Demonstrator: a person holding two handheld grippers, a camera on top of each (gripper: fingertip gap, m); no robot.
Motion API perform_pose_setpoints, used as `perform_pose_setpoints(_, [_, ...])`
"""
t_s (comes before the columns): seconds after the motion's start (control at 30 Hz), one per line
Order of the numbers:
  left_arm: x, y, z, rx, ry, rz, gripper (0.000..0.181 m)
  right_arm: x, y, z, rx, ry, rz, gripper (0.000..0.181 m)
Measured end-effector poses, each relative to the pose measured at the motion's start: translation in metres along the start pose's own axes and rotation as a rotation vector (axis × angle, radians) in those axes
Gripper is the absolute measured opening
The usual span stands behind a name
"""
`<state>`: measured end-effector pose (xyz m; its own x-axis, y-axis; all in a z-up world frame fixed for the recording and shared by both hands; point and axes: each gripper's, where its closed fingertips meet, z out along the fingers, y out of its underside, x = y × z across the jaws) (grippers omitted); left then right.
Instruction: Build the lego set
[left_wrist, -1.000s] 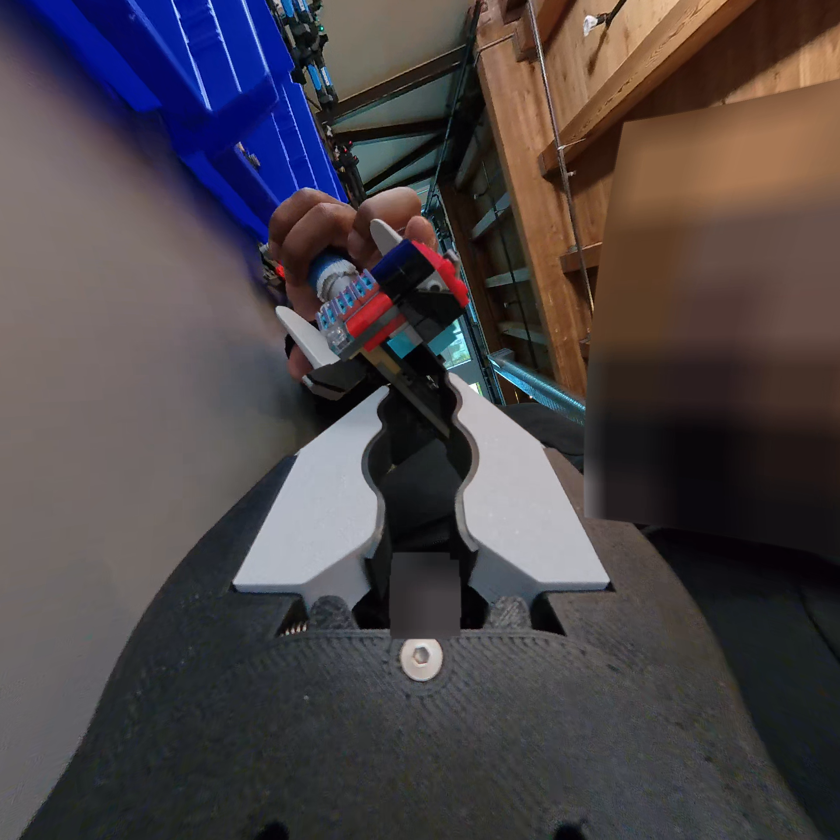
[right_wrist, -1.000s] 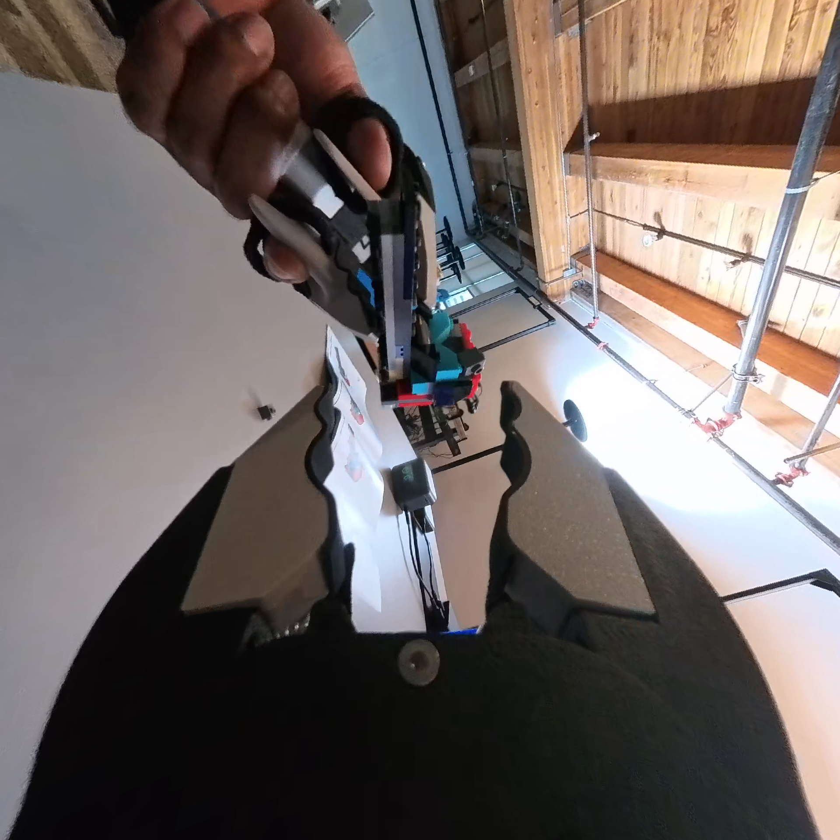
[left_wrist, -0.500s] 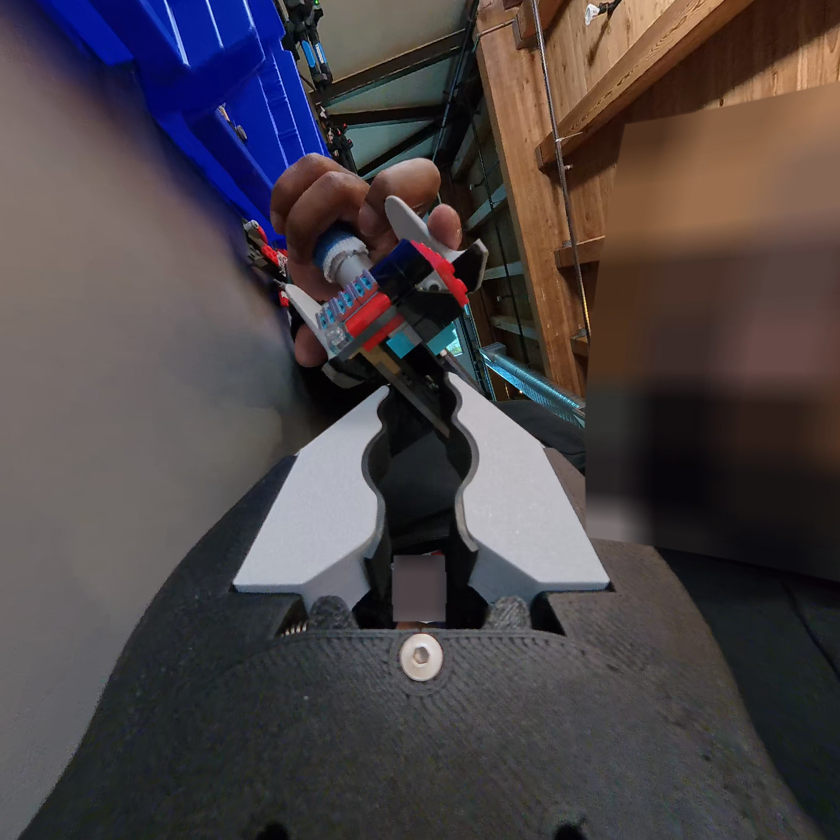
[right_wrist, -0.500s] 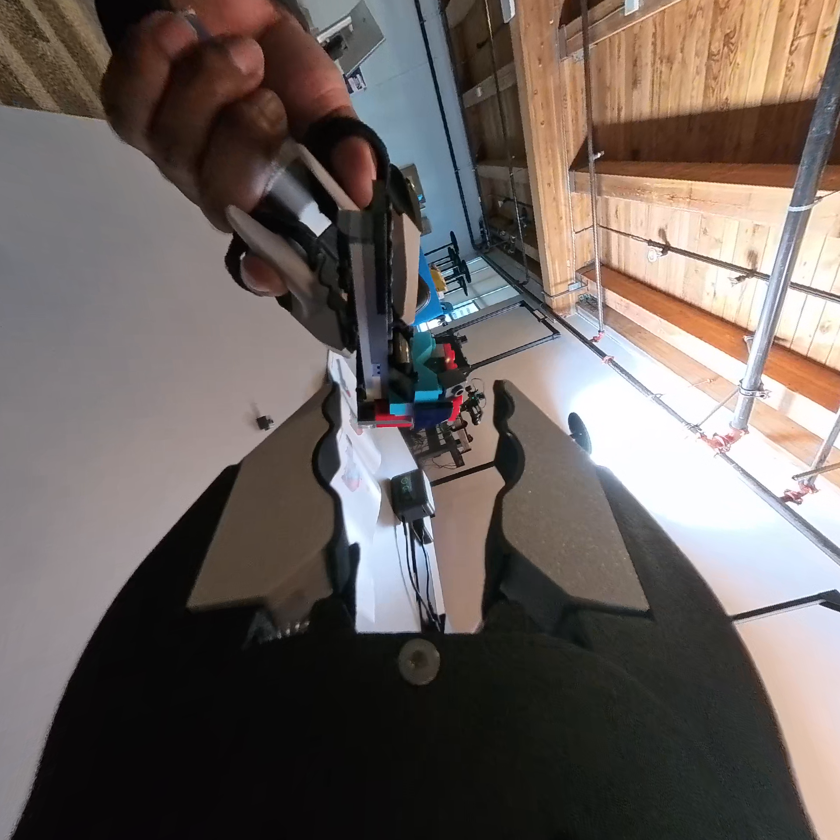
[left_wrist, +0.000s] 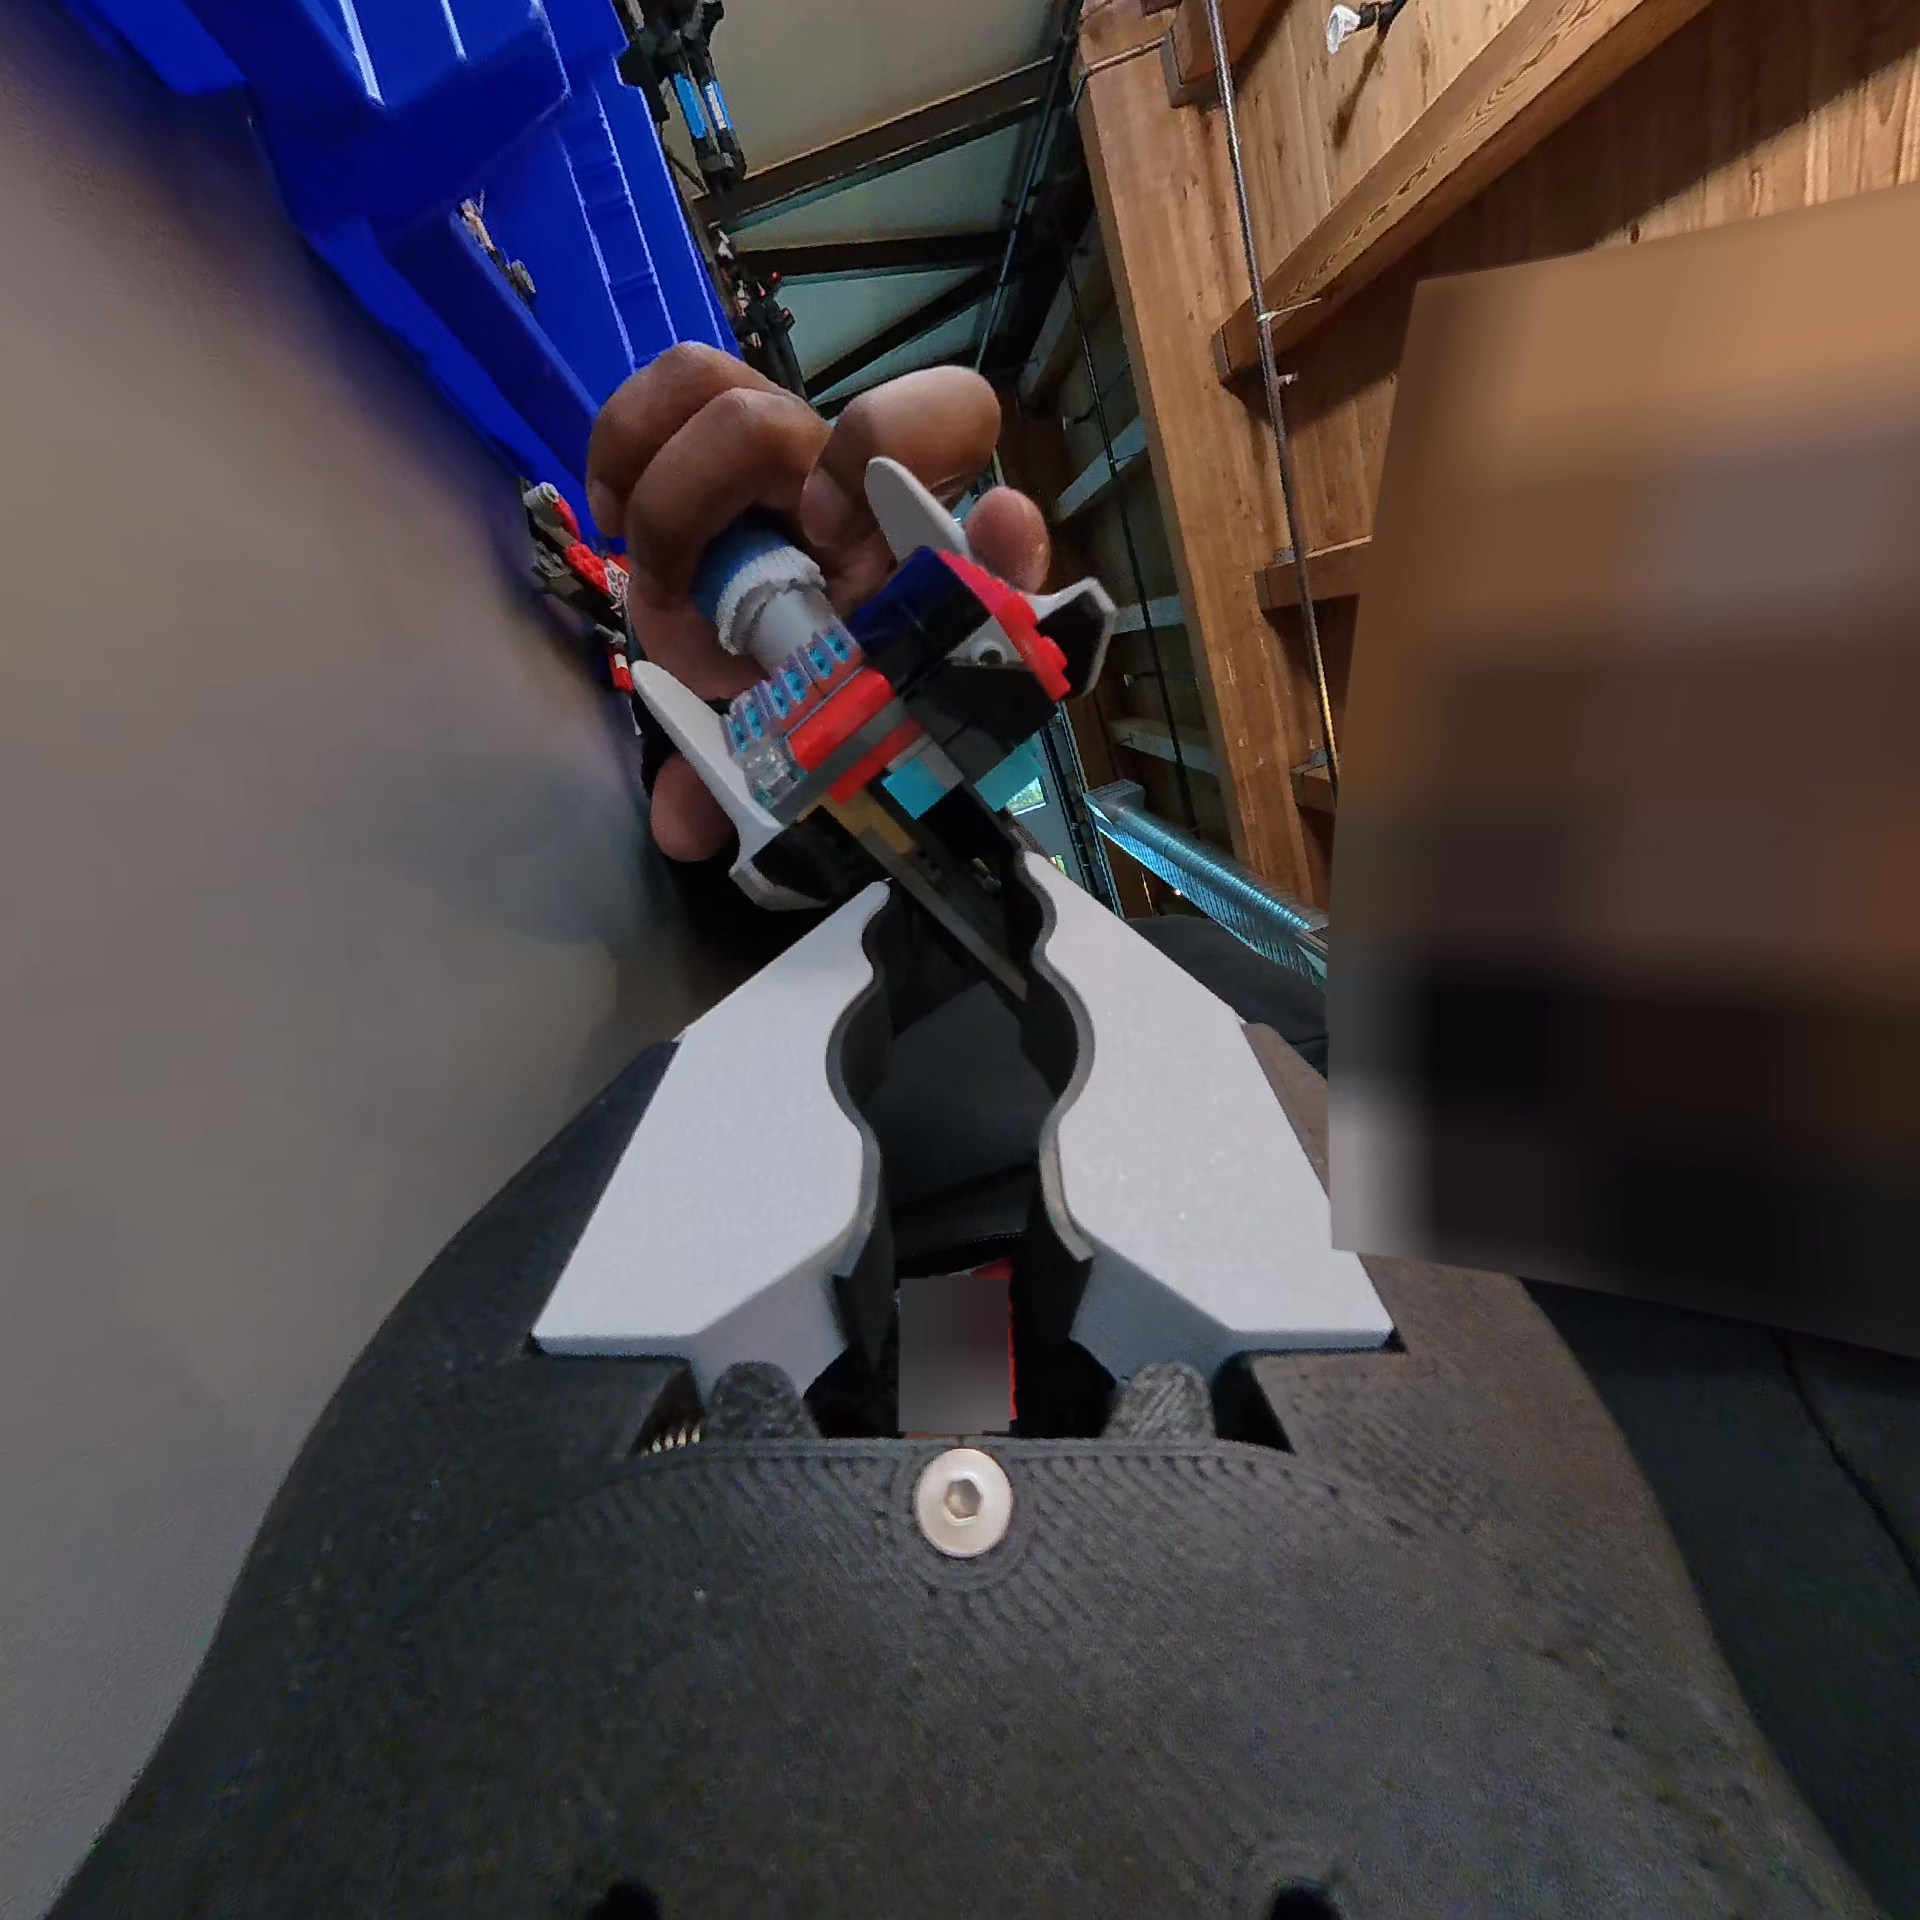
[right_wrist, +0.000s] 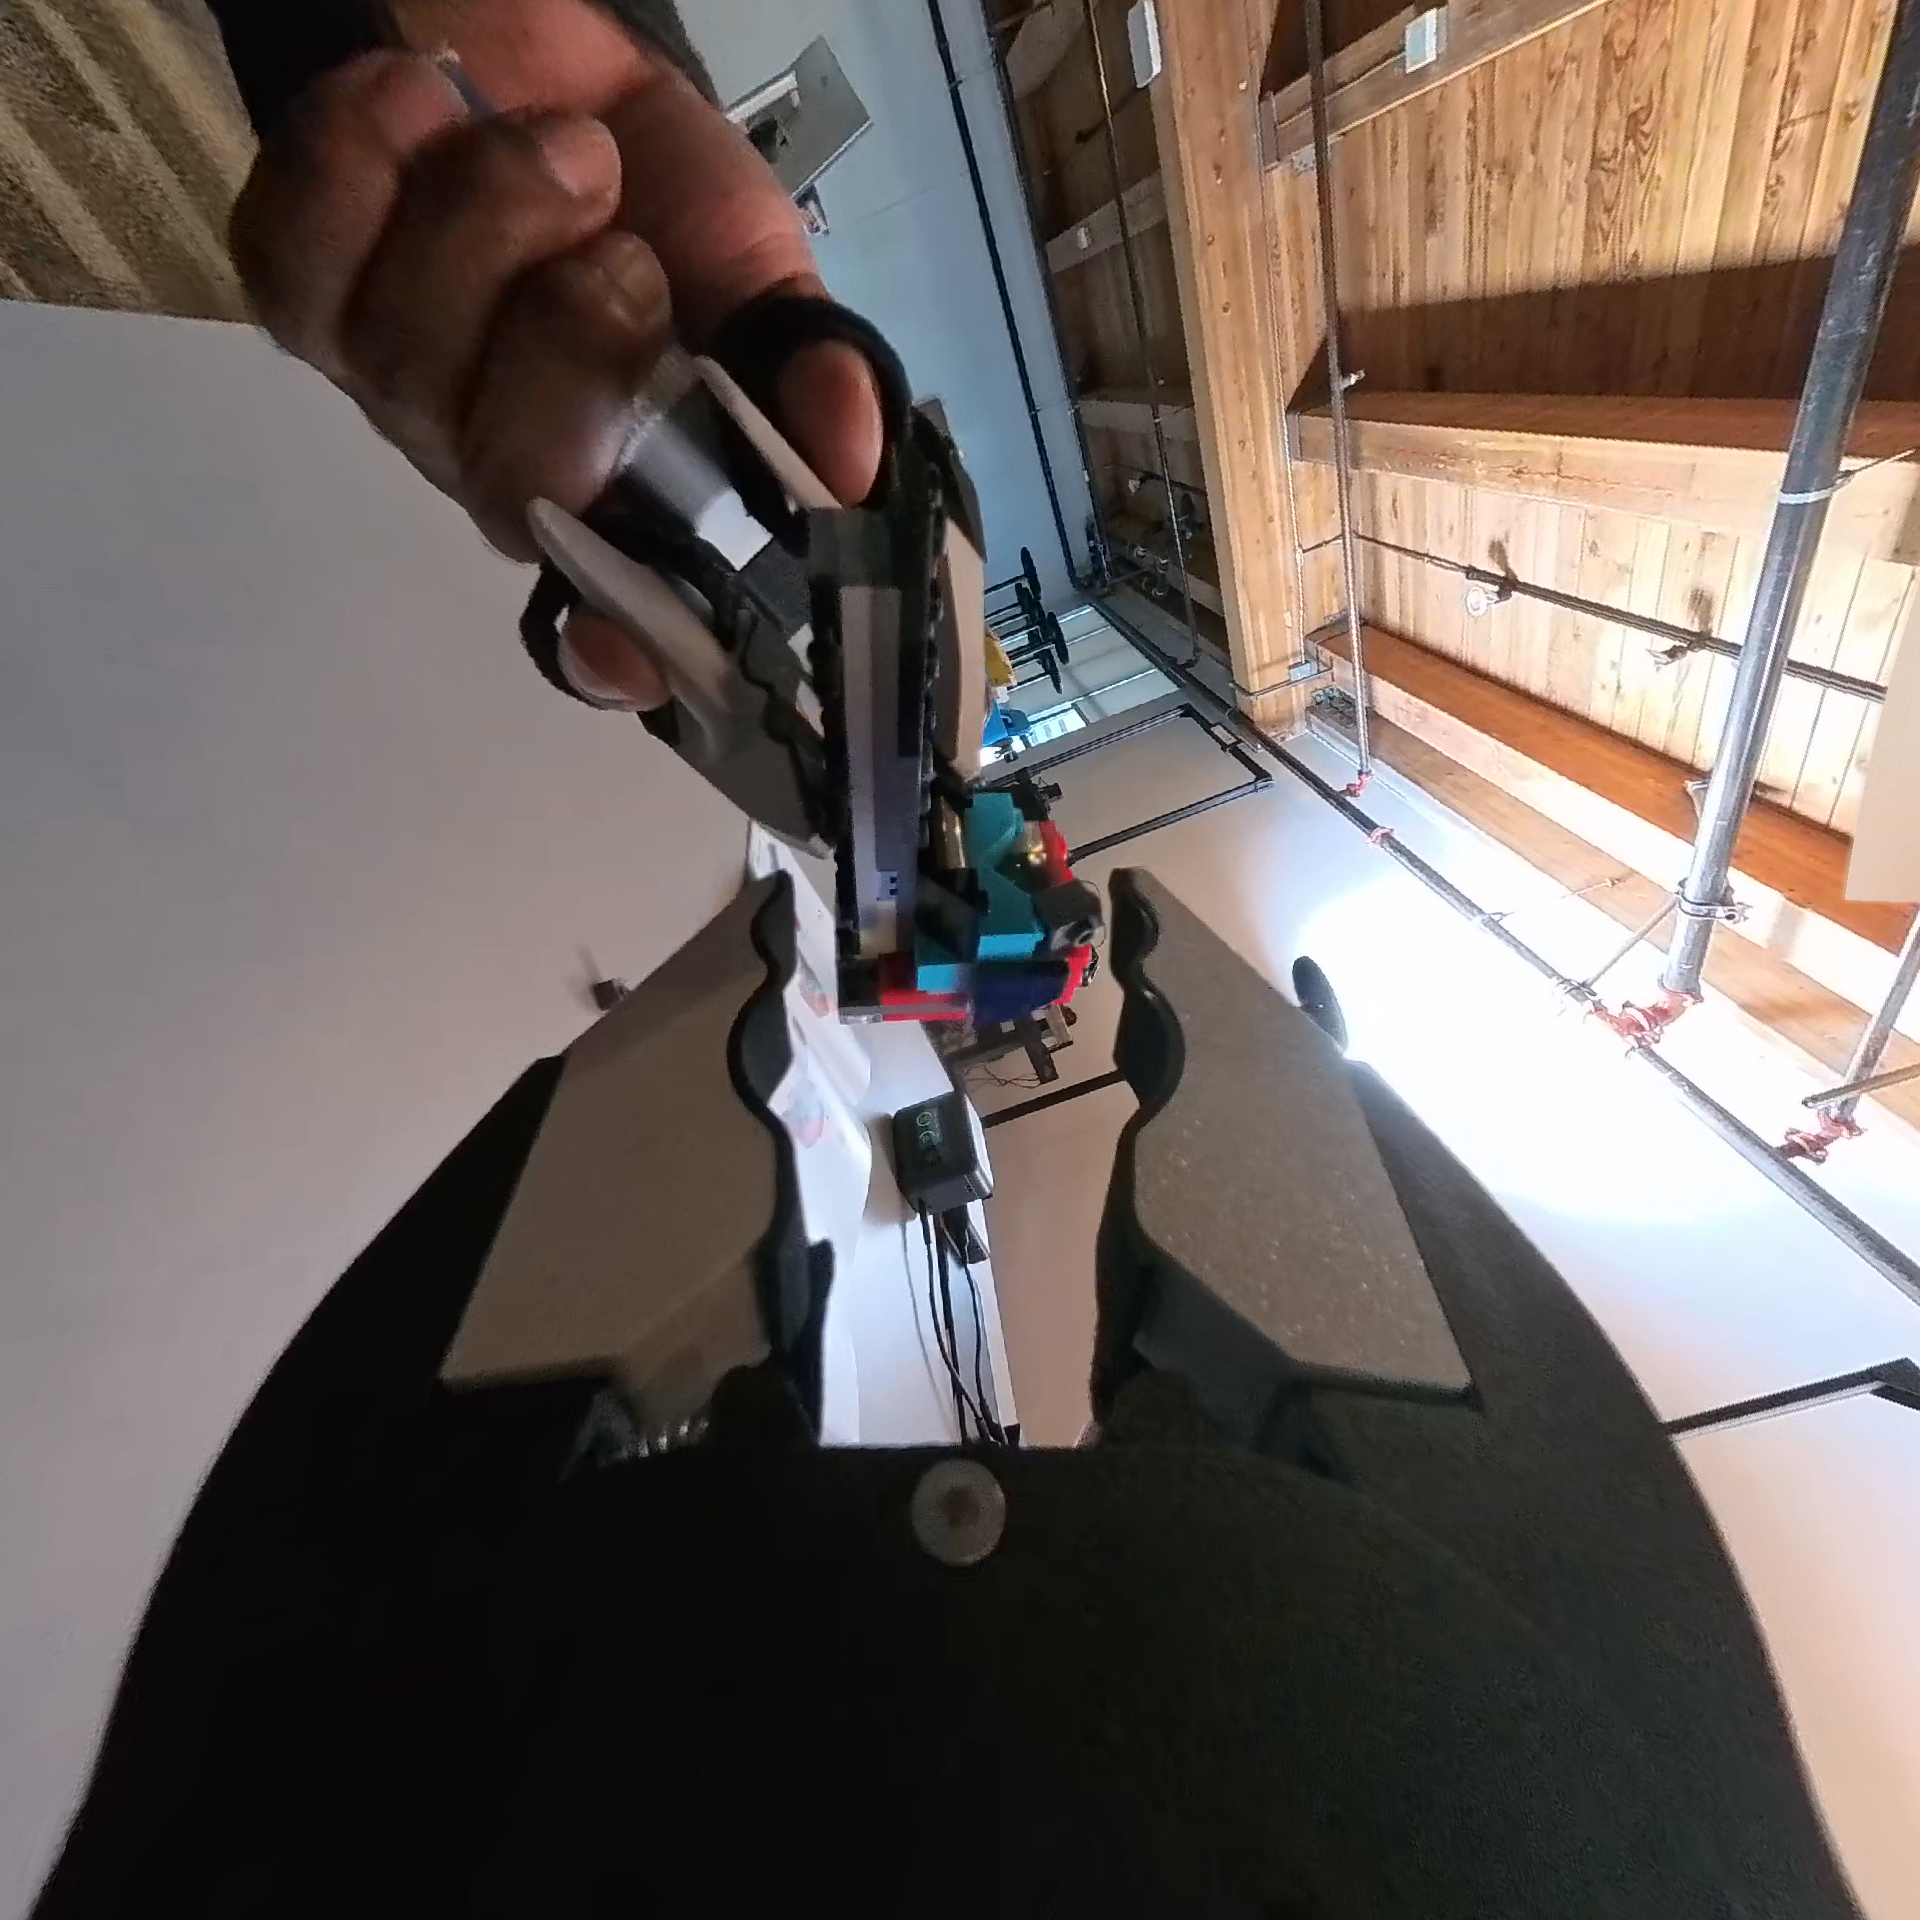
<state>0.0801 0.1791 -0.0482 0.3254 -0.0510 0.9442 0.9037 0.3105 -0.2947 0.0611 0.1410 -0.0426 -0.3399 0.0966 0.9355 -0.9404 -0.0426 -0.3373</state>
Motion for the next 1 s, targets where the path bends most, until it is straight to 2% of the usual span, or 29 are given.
perform_pose_setpoints(0.13, [0.001, 0.000, 0.000, 0.007, 0.001, 0.003, 0.019, 0.004, 0.003, 0.000, -0.010, 0.023, 0.005, 0.053])
perform_pose_setpoints(0.37, [0.000, -0.004, 0.001, 0.043, 0.003, -0.004, 0.023, 0.005, 0.005, 0.000, -0.024, 0.049, 0.008, 0.053])
perform_pose_setpoints(1.0, [0.002, -0.006, 0.005, 0.054, -0.016, 0.039, 0.019, 0.012, 0.007, -0.004, -0.034, 0.109, 0.028, 0.053])
